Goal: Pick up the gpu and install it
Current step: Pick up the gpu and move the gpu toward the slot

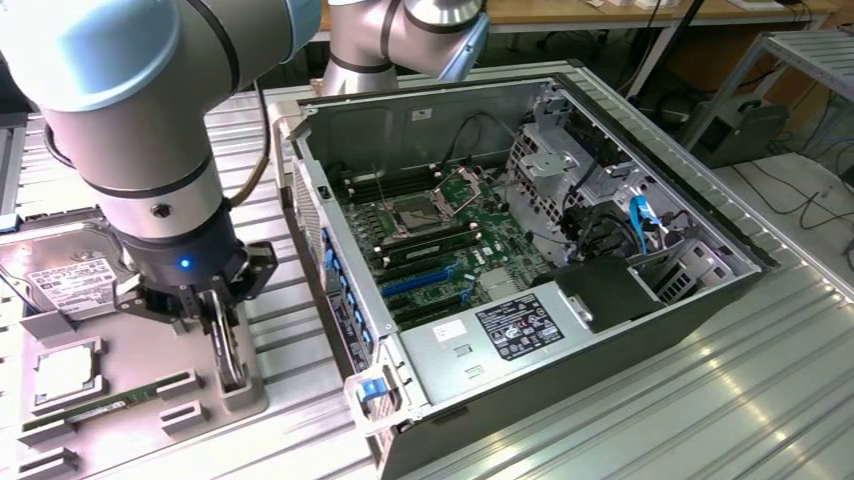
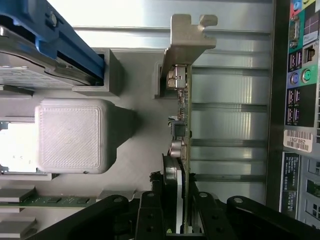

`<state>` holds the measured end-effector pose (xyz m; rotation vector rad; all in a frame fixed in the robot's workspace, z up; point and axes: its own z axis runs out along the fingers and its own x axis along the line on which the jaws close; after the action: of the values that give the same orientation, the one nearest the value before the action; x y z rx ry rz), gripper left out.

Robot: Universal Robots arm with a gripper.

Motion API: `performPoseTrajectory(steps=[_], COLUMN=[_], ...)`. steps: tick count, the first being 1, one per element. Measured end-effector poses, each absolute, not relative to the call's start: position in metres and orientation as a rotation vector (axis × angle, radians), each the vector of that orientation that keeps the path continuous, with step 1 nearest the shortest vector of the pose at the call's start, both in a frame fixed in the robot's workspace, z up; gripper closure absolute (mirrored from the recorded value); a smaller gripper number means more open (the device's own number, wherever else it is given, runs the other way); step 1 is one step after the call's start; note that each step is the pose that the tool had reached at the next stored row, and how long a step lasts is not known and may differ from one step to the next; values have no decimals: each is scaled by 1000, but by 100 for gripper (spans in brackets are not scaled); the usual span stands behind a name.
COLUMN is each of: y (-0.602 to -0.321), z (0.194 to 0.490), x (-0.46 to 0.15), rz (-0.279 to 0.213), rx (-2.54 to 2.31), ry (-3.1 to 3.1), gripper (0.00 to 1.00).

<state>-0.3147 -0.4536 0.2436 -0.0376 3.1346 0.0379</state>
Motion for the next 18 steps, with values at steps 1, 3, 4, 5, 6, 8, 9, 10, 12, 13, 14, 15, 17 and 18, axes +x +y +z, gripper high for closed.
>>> performPoseTrajectory(steps=[1,3,4,5,6,8,9,10,12,13,14,15,17,18], y=[-454,-454,-454,-454,-454,-454,-454,-454,-454,-454,-454,-454,-454,-454], z=[246,252,255,258,260,265,267,270,274,277,279,281,286,288], x=[-315,-315,-315,-315,-315,-315,-315,-315,-315,-315,-315,-315,-315,-315], rz=[38,38,38,38,38,38,38,38,38,38,38,38,38,38], rx=[-38,-38,-38,-38,-38,-38,-38,-38,-38,-38,-38,-38,-38,-38], ry=[3135,3135,3135,3135,3135,3135,3135,3135,3135,3135,3135,3135,3135,3135], gripper=[72,72,72,72,72,72,72,72,72,72,72,72,72,72])
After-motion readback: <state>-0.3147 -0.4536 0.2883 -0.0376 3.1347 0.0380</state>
